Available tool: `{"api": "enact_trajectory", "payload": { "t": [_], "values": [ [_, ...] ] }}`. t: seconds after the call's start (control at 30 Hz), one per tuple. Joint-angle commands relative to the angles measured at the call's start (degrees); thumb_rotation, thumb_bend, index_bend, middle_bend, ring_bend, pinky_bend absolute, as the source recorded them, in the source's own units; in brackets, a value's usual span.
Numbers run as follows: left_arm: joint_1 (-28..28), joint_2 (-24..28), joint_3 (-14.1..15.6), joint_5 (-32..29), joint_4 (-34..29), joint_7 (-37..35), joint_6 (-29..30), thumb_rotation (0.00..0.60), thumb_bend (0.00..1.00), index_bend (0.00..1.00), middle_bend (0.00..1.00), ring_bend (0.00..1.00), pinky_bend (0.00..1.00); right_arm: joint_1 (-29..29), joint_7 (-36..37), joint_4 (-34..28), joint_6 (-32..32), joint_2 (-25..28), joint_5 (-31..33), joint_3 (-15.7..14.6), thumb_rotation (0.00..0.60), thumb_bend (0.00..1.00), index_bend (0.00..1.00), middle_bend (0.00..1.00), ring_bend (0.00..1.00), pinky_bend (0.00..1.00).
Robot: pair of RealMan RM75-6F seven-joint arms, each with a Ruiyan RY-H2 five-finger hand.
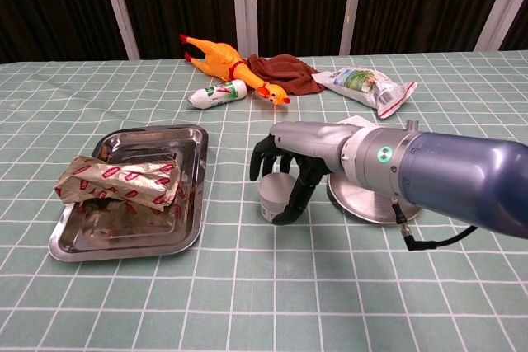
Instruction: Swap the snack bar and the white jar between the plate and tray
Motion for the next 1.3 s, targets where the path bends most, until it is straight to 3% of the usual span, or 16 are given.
{"api": "enact_trajectory", "payload": {
  "t": [0.03,0.4,0.77,0.97,1.3],
  "values": [
    [0.08,-0.11,-0.12,0.03,0.09,-0.28,-0.07,0.600,0.35,0.32,0.07,0.00,0.19,0.04,0.52,1.00,1.03,-1.13,-0.78,0.07,0.600,0.21,0.39,0.36,0.35,0.03],
    [0.43,-0.25,-0.66,0.00,-0.05,-0.96,-0.25,0.600,0.35,0.32,0.07,0.00,0.20,0.43,0.79,3.64,1.19,-2.40,-1.56,-0.11,0.600,0.21,0.41,0.40,0.41,0.07],
    [0.51,-0.26,-0.72,0.68,-0.10,-1.32,-0.58,0.600,0.35,0.33,0.07,0.00,0.20,-0.04,1.56,5.53,1.18,-2.90,-2.77,-0.64,0.600,0.29,0.48,0.49,0.51,0.15],
    [0.65,-0.25,-0.98,0.52,-0.02,-1.47,-0.58,0.600,0.35,0.33,0.07,0.00,0.20,-0.40,2.11,6.12,1.76,-3.18,-4.47,-0.67,0.600,0.30,0.49,0.50,0.52,0.16],
    [1.19,-0.25,-2.06,-0.21,0.54,-2.52,0.42,0.600,0.35,0.33,0.07,0.00,0.20,-2.12,3.31,-0.85,6.20,3.76,-8.26,2.90,0.600,0.30,0.50,0.50,0.52,0.16]
  ]
}}
